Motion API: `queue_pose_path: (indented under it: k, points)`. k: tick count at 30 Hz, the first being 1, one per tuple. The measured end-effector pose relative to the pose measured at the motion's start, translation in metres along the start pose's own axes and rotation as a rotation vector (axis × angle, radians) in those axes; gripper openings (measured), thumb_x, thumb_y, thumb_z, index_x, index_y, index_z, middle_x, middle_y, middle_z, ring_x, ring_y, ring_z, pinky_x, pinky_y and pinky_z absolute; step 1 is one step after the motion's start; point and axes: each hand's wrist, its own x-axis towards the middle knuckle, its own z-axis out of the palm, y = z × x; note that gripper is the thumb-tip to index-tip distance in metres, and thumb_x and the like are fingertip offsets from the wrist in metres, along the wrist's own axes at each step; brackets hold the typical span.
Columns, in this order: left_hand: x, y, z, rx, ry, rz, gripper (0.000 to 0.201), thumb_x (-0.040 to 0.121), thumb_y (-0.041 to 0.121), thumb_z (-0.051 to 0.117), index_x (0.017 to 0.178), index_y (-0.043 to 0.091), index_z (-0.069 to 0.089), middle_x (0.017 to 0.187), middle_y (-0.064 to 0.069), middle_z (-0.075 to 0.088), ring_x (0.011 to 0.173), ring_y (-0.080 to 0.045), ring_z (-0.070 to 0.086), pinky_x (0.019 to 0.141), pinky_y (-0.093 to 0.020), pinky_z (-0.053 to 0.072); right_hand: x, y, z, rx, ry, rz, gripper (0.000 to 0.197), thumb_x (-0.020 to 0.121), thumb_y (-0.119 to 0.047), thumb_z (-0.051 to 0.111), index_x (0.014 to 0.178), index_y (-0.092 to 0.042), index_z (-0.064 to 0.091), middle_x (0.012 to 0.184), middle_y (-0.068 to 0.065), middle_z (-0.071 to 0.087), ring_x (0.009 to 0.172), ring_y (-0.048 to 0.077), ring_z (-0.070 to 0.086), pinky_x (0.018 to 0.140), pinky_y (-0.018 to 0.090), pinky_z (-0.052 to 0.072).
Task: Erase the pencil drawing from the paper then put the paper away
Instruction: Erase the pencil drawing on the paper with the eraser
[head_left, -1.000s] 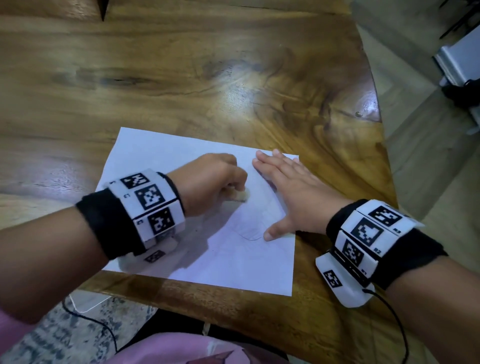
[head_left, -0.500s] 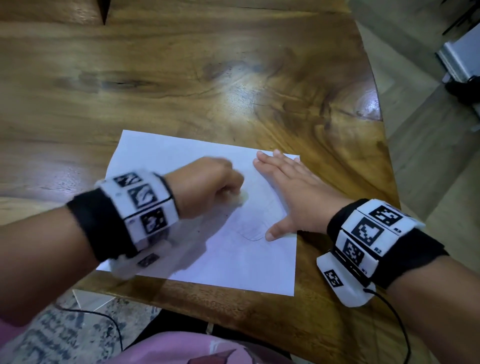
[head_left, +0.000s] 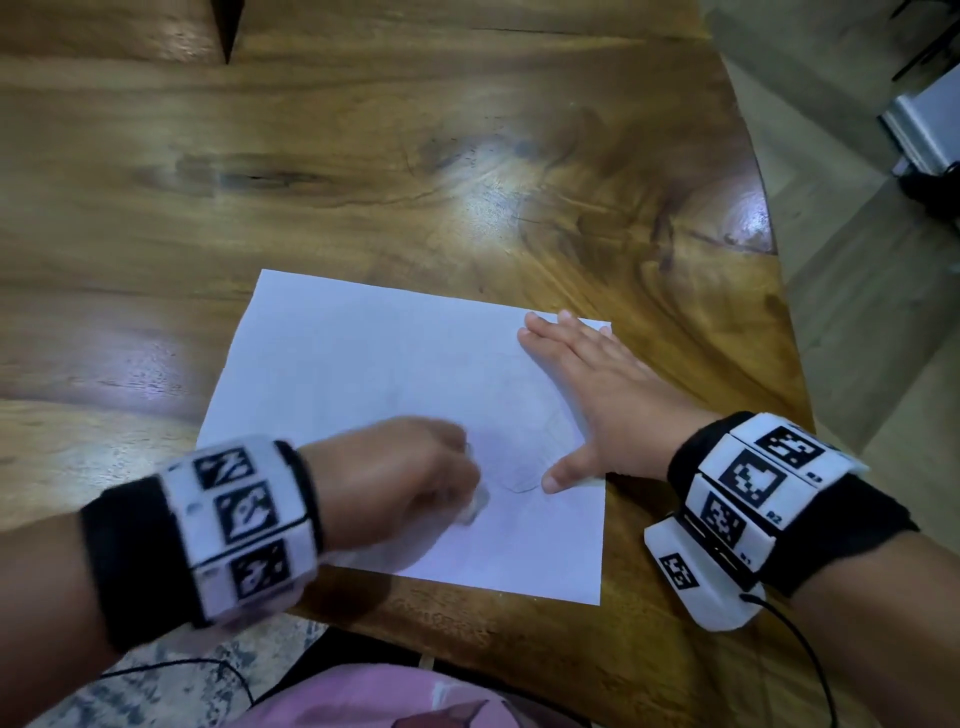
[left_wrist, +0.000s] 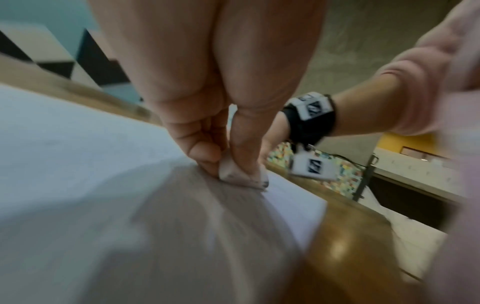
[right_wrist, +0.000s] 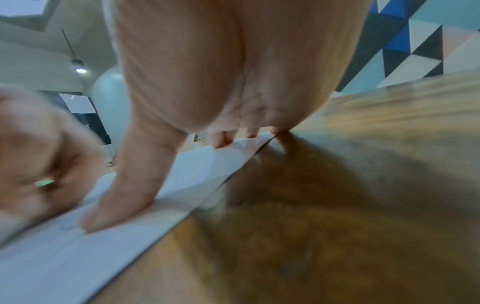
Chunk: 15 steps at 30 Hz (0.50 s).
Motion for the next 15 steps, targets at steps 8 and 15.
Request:
queue_pose_path:
  k: [8, 15]
  points:
    - [0.019, 0.008, -0.012, 0.024, 0.110, 0.077, 0.014, 0.077, 0.018, 0.055, 0.063, 0.013, 0.056, 0.072, 0.001, 0.046, 0.063, -0.016, 0.046, 0.060, -0.025, 0.036, -0.001, -0.003, 0.000, -0.006, -0.002, 0.006, 0.128, 0.058, -0.056, 0.078, 0.148, -0.028, -0.009, 0.154, -0.018, -0.019, 0.129, -0.005, -0.029, 0.112, 0.027, -0.017]
    - [-0.007, 0.001, 0.011, 0.198, 0.076, 0.224, 0.016, 0.070, 0.015, 0.060, 0.055, 0.020, 0.056, 0.057, 0.013, 0.051, 0.058, -0.005, 0.045, 0.064, -0.026, 0.035, -0.001, -0.002, -0.001, -0.001, -0.002, 0.006, 0.128, 0.059, -0.056, 0.078, 0.148, -0.029, -0.010, 0.153, -0.019, -0.019, 0.129, -0.005, -0.030, 0.112, 0.027, -0.018]
